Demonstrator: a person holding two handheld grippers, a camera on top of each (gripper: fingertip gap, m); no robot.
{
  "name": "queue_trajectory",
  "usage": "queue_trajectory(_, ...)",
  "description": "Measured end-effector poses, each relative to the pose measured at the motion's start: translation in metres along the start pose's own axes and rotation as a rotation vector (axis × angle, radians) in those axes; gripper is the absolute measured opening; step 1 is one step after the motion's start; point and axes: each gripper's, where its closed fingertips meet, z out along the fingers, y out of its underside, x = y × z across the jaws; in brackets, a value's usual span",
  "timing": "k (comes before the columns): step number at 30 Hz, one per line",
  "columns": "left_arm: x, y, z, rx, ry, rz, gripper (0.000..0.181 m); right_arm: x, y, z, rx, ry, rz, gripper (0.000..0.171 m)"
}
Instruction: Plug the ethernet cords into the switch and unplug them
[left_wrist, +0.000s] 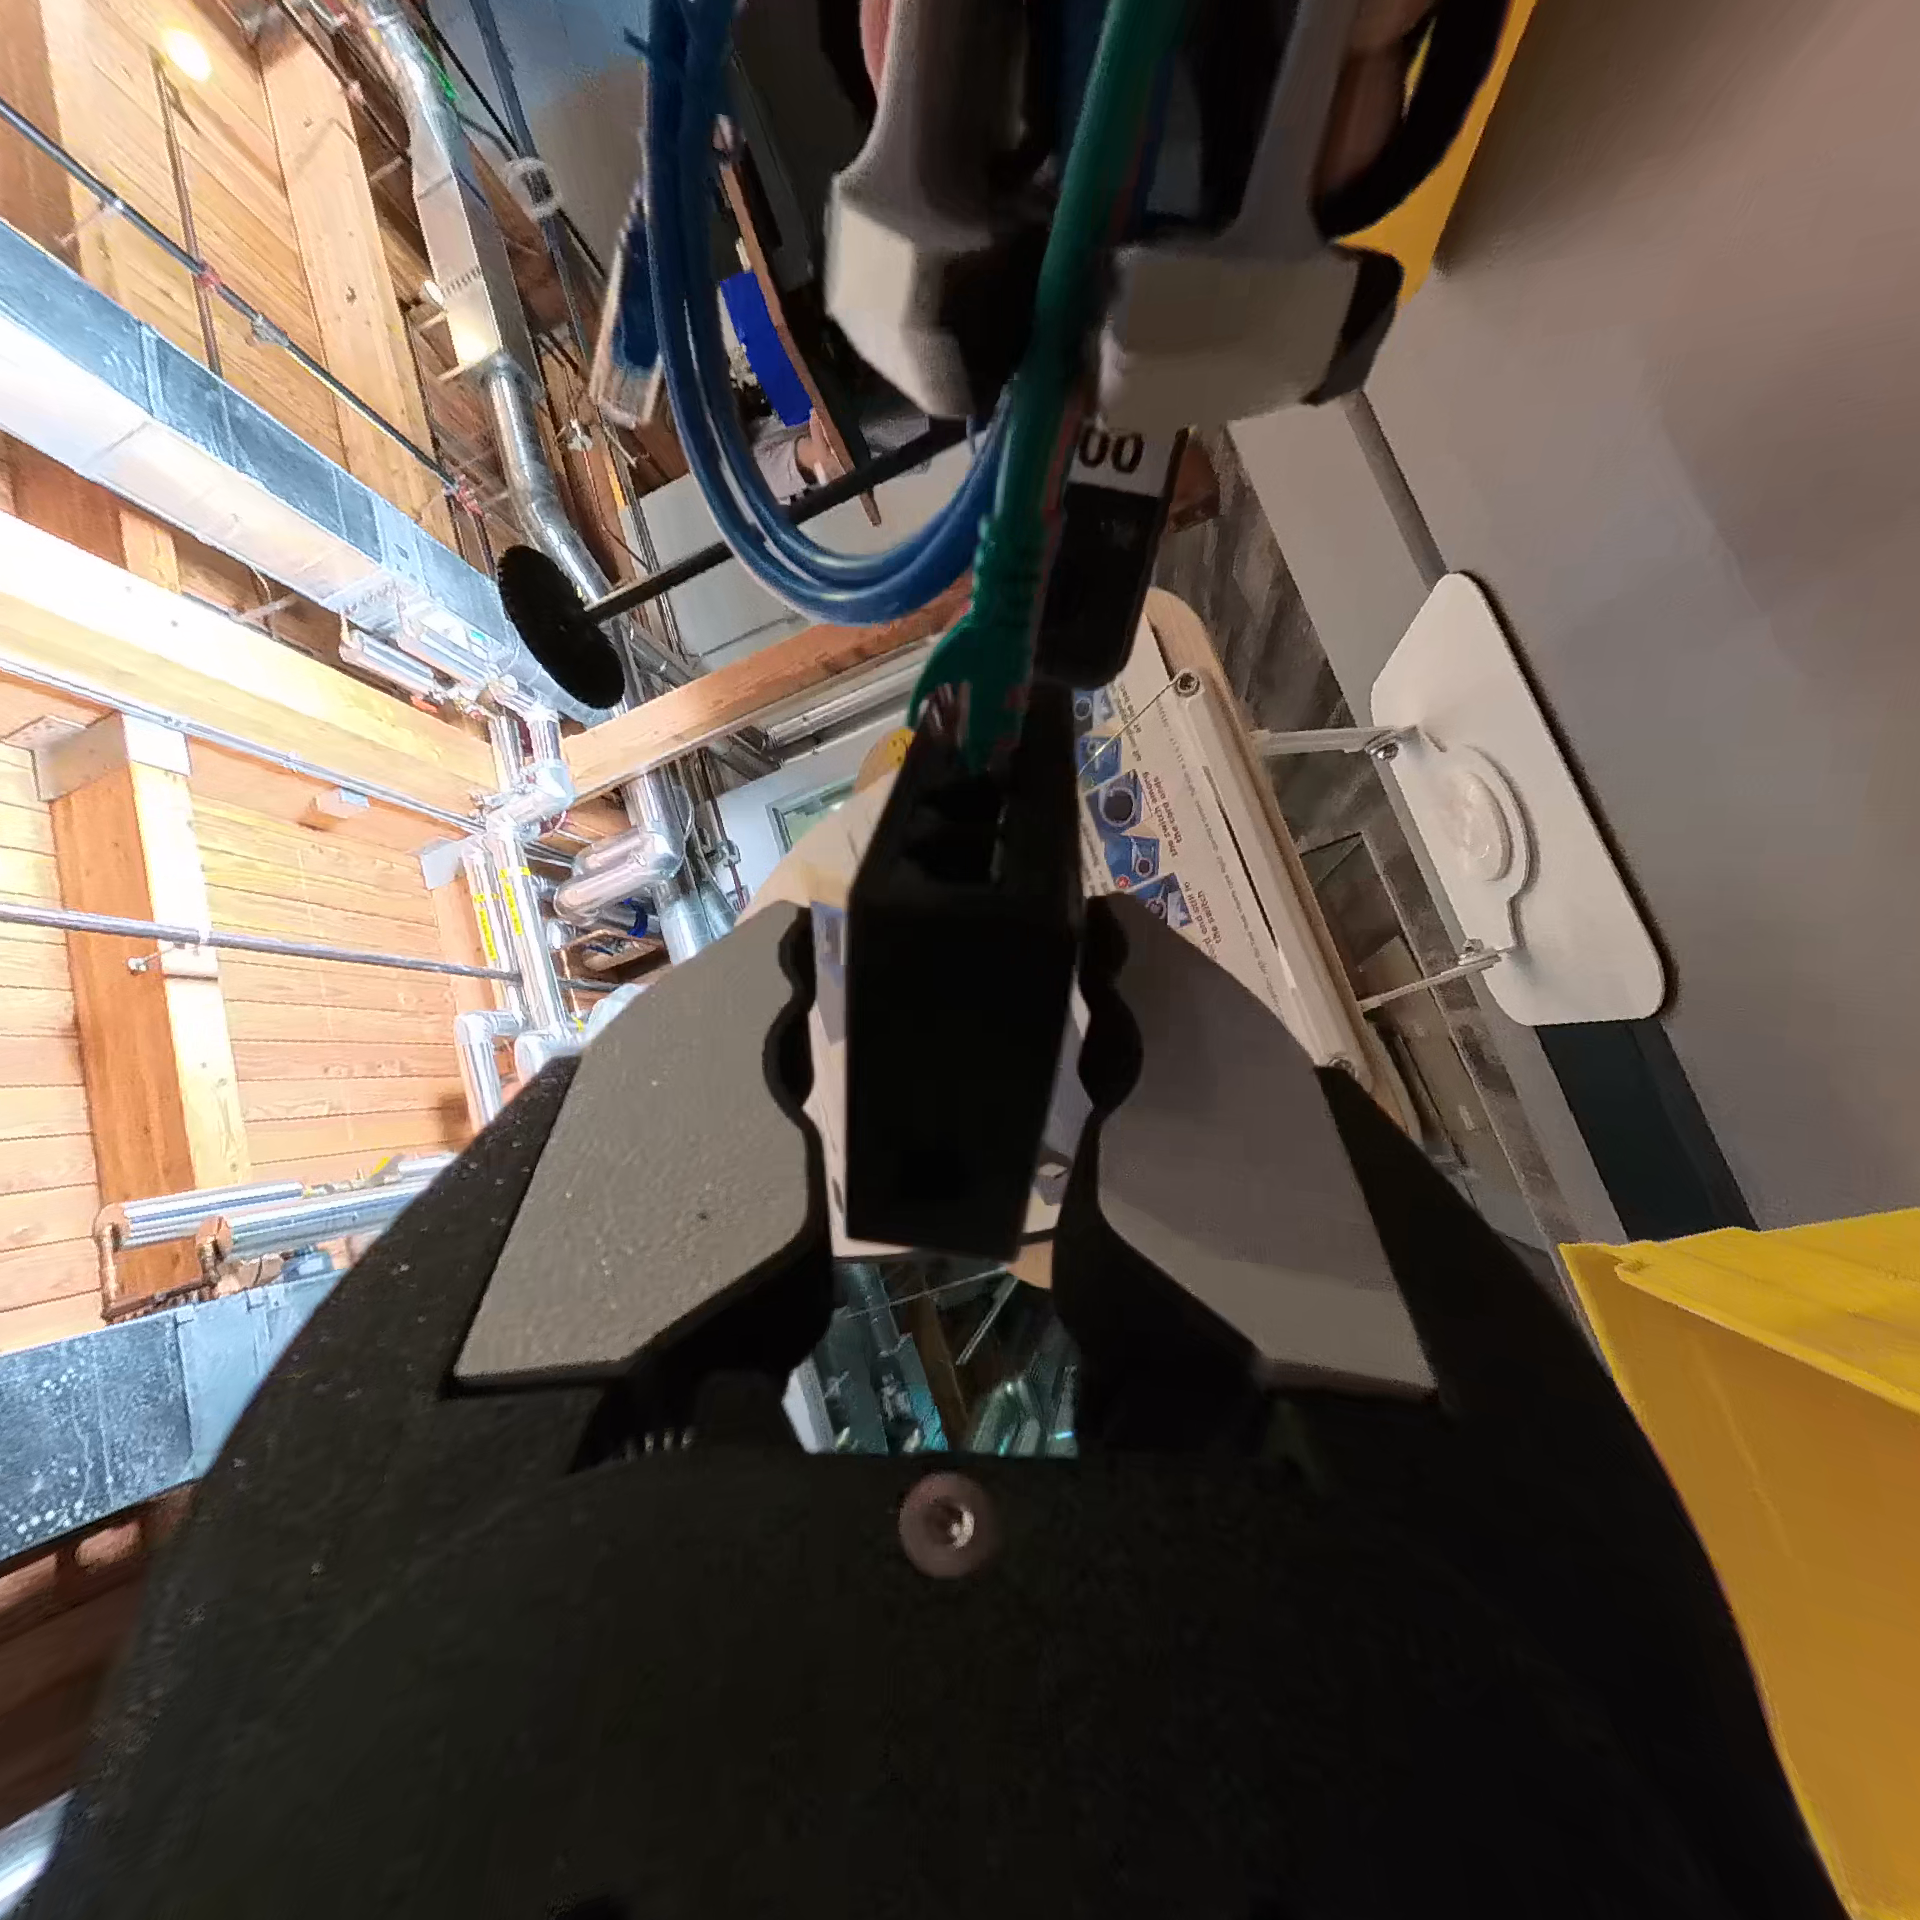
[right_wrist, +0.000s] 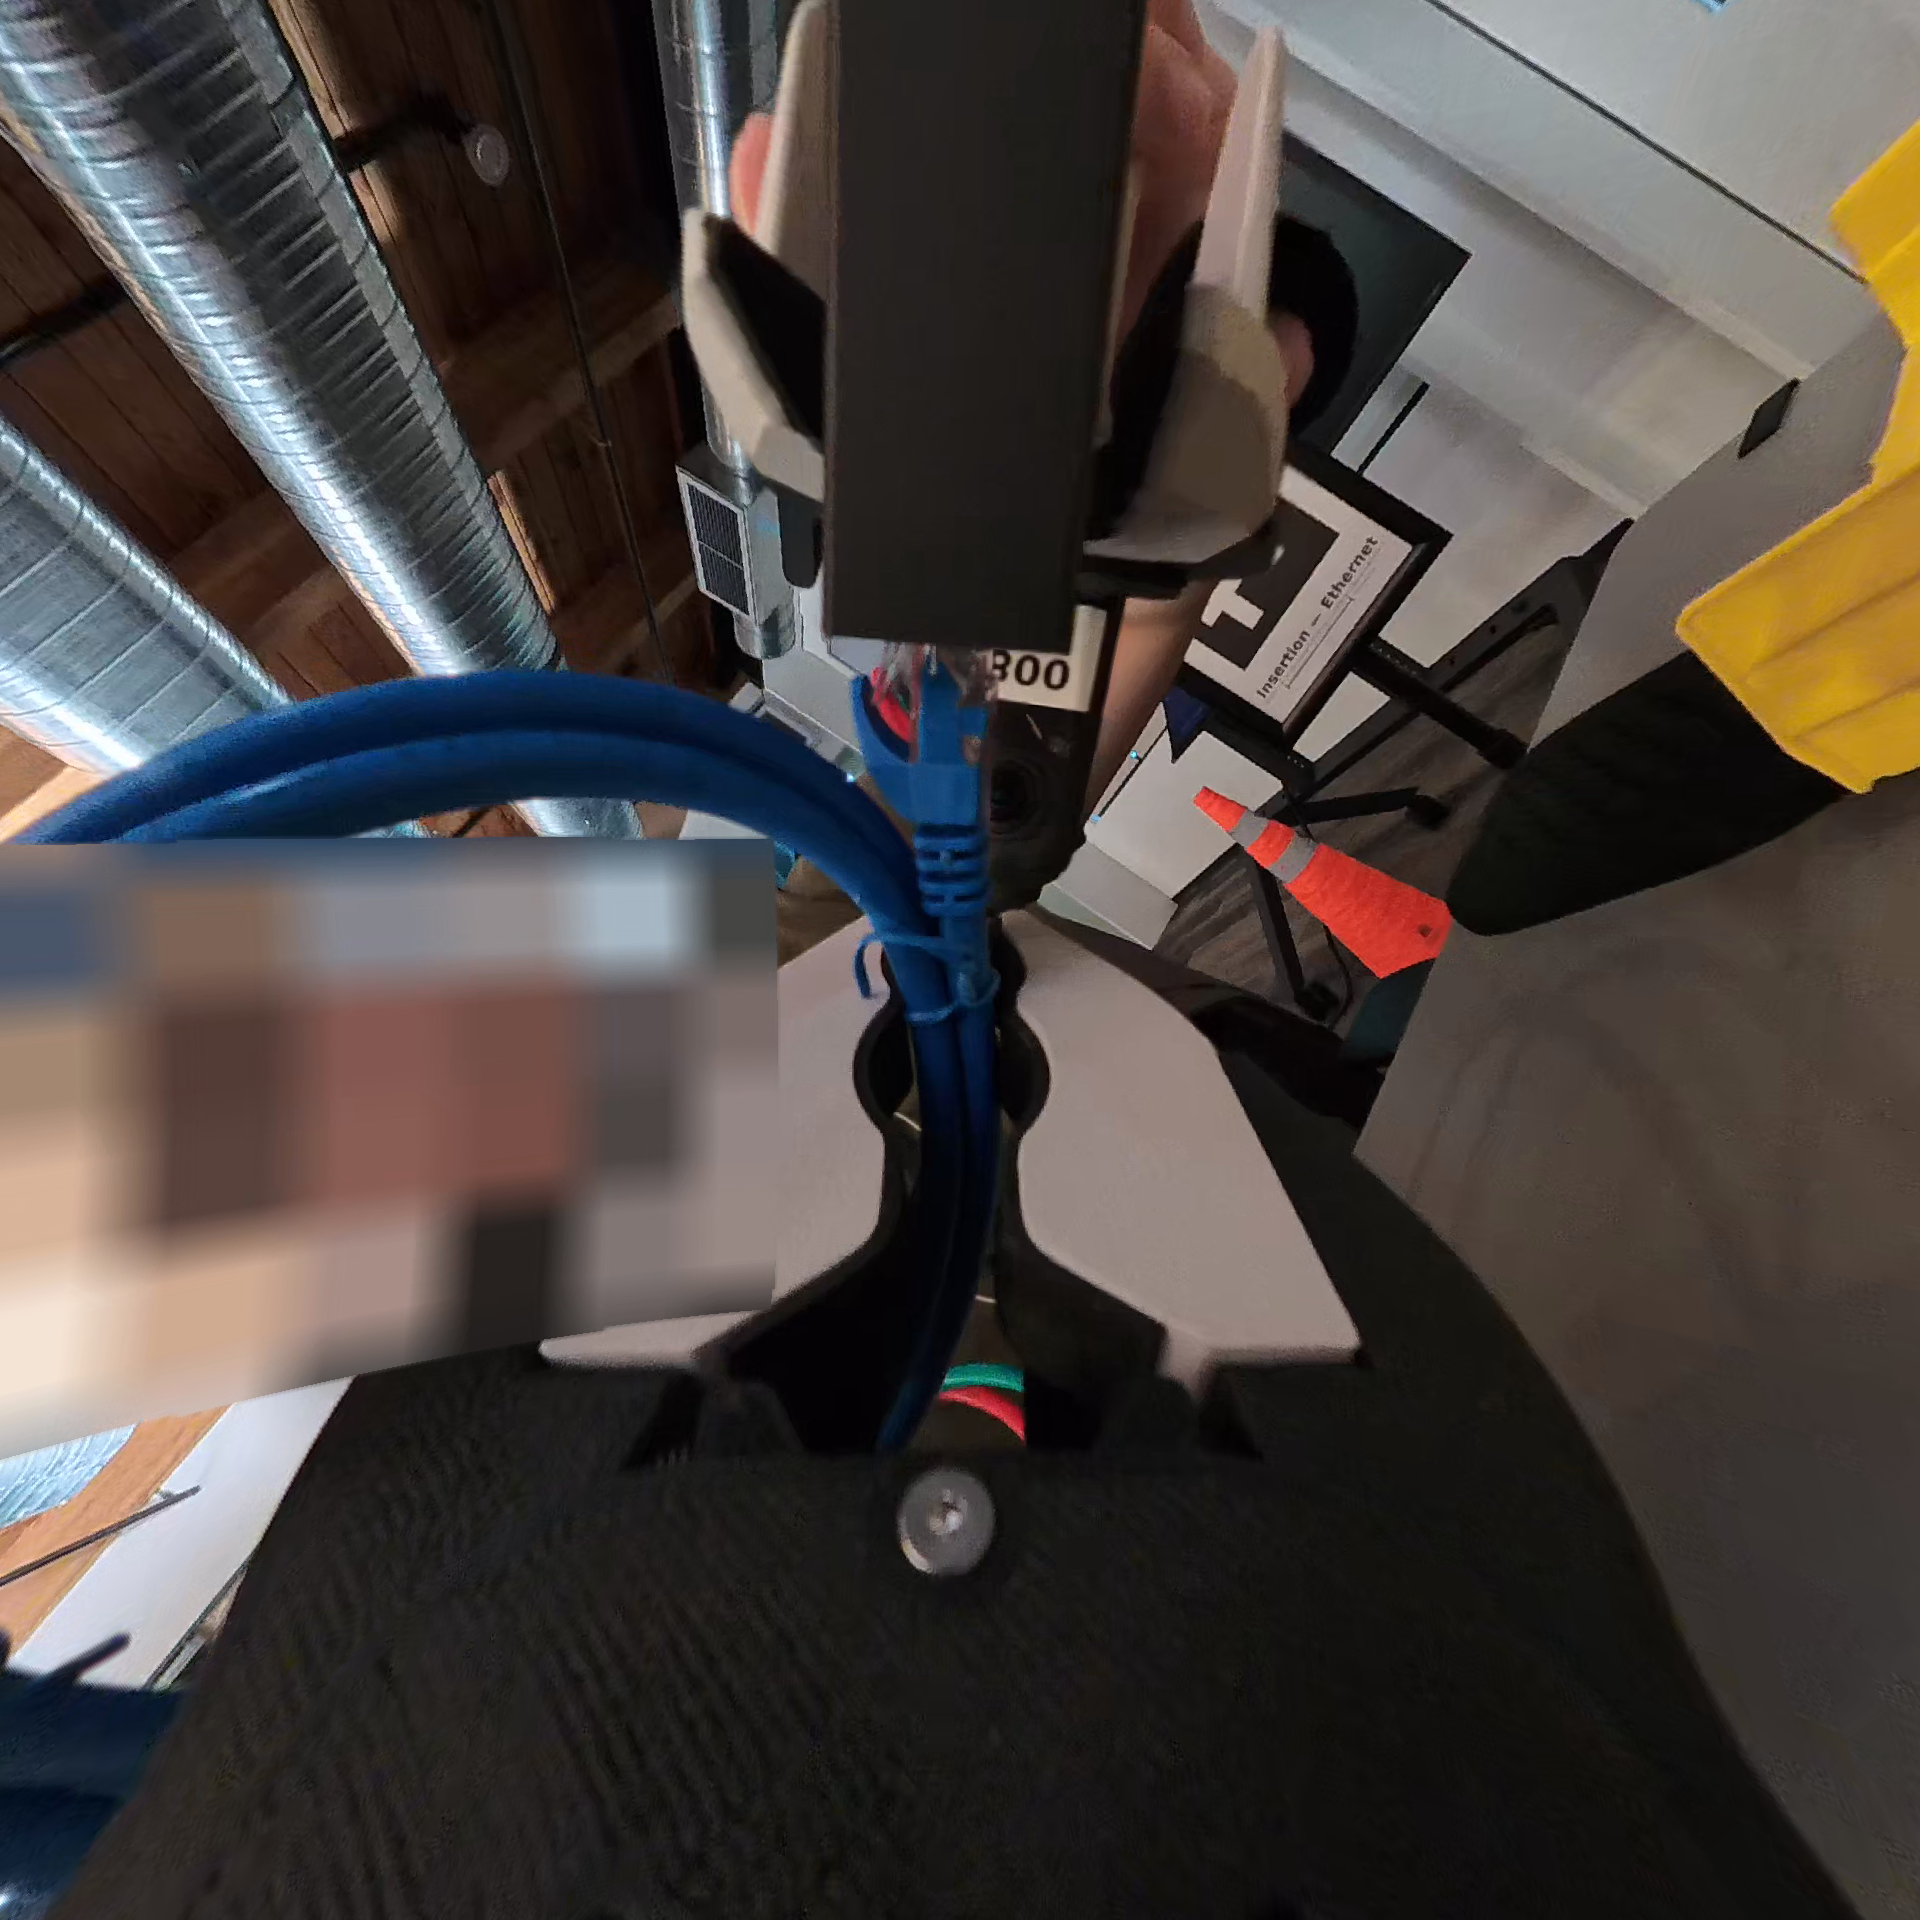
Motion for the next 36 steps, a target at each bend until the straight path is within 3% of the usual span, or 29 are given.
queue_trajectory(3, 0.002, -0.008, -0.003, 0.036, 0.008, 0.062, 0.03, 0.002, 0.004, 0.002, -0.023, 0.009, -0.003, 0.012)
queue_trajectory(27, 0.006, 0.002, 0.002, -0.057, 0.014, 0.107, 0.03, 0.004, -0.003, -0.002, 0.018, 0.023, 0.003, 0.012)
queue_trajectory(36, 0.003, 0.011, 0.005, -0.162, 0.051, 0.055, 0.029, 0.003, -0.018, -0.012, 0.092, 0.062, -0.037, 0.014)
